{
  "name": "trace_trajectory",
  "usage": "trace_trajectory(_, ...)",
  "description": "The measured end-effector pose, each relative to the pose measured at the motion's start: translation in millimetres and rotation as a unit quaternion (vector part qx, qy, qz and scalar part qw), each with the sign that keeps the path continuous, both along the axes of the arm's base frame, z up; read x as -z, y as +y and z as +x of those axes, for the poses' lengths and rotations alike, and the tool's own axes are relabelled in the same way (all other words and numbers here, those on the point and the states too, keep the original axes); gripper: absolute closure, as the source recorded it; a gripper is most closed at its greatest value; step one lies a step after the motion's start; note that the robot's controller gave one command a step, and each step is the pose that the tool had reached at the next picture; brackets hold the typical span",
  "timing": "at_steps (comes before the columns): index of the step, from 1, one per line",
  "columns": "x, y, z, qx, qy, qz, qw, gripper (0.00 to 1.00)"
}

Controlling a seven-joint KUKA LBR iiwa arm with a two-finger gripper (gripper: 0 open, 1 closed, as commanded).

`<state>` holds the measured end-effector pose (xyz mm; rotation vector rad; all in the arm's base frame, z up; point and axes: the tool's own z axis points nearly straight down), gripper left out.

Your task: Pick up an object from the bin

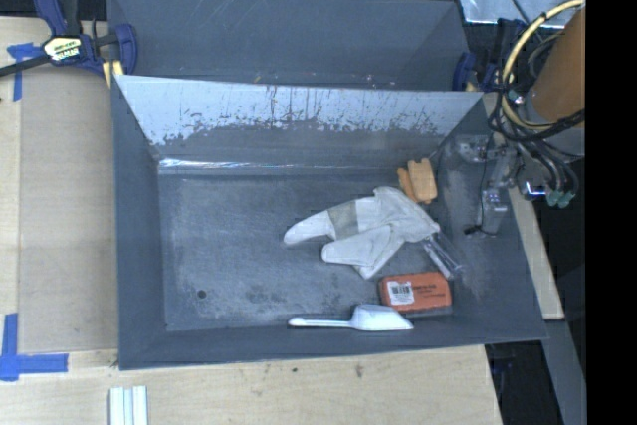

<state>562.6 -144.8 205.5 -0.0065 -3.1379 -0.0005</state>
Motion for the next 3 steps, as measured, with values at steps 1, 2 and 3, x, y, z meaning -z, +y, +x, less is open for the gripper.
trace_trajectory(1,-5,1,1.2,-0.002,-0.0038,-0.001,1.0000,0.00)
trace_trajectory(2,39,11,8.8,-0.021,-0.0077,-0.002,0.9997,0.00)
trace_trajectory(3,93,23,6.4,0.004,-0.0045,-0.001,1.0000,0.00)
